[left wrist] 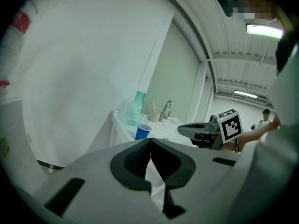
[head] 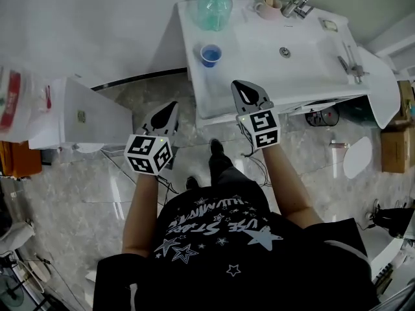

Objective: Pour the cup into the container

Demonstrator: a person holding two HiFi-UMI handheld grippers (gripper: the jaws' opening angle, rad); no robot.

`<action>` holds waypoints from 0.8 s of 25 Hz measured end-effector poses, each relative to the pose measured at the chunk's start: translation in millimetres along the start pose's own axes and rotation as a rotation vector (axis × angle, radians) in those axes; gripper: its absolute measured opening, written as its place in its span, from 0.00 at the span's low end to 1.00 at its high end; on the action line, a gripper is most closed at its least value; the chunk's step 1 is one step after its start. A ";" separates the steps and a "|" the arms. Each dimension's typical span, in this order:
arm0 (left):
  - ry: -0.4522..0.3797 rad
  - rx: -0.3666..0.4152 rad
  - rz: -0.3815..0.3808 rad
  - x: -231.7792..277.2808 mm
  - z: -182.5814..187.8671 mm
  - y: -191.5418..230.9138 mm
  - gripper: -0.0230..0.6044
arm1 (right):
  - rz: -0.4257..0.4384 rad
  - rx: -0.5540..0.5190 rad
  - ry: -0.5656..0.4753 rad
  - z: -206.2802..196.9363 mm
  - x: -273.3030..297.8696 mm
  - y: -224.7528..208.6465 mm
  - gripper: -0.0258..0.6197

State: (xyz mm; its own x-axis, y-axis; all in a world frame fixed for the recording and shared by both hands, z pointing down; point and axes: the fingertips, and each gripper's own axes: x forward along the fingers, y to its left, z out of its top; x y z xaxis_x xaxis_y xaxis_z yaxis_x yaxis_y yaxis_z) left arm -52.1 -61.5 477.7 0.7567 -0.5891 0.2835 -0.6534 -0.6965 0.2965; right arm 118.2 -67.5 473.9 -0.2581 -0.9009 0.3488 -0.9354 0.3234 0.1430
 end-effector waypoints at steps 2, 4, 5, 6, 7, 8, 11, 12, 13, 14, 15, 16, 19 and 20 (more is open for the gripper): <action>-0.004 0.005 -0.016 -10.2 -4.7 -7.3 0.06 | -0.014 -0.023 0.006 -2.6 -13.2 9.3 0.05; -0.008 0.013 -0.034 -18.4 -6.7 -14.4 0.06 | -0.029 -0.031 0.005 -3.5 -26.2 16.4 0.05; -0.009 0.017 -0.042 -22.2 -7.2 -17.5 0.06 | -0.037 -0.031 0.003 -3.2 -32.2 19.7 0.05; -0.009 0.020 -0.049 -26.4 -7.8 -20.3 0.06 | -0.044 -0.028 0.000 -2.4 -38.2 23.3 0.05; -0.008 0.023 -0.054 -31.4 -8.5 -22.8 0.06 | -0.050 -0.023 -0.001 -1.5 -44.3 27.4 0.05; -0.008 0.026 -0.059 -37.3 -8.9 -25.4 0.06 | -0.055 -0.019 -0.002 -0.7 -50.6 31.8 0.05; -0.011 0.032 -0.074 -56.5 -11.3 -34.1 0.06 | -0.072 -0.015 -0.009 1.9 -70.4 45.2 0.05; -0.013 0.035 -0.080 -62.7 -13.0 -37.3 0.06 | -0.079 -0.015 -0.013 2.4 -77.2 49.8 0.05; -0.013 0.038 -0.087 -69.3 -14.9 -40.4 0.06 | -0.086 -0.014 -0.016 3.0 -84.4 54.9 0.05; -0.013 0.038 -0.092 -76.3 -16.8 -43.5 0.06 | -0.091 -0.013 -0.018 3.8 -91.8 60.5 0.05; -0.012 0.036 -0.096 -83.3 -18.8 -46.5 0.06 | -0.096 -0.011 -0.021 4.7 -99.4 66.4 0.05; -0.010 0.032 -0.100 -89.7 -21.0 -49.3 0.06 | -0.100 -0.008 -0.025 5.2 -106.9 72.1 0.05; -0.007 0.023 -0.118 -100.7 -28.8 -57.2 0.06 | -0.115 0.001 -0.032 1.2 -125.2 84.4 0.05; -0.007 0.024 -0.125 -101.4 -31.3 -59.7 0.06 | -0.118 0.004 -0.032 -1.7 -129.2 86.5 0.05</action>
State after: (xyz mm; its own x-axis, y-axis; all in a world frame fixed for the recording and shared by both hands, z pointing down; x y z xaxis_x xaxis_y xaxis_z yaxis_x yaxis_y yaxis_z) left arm -90.5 52.6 459.7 0.8323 -0.4999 0.2397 -0.5535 -0.7741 0.3072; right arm 71.0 77.3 442.8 -0.1540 -0.9414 0.3000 -0.9607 0.2136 0.1773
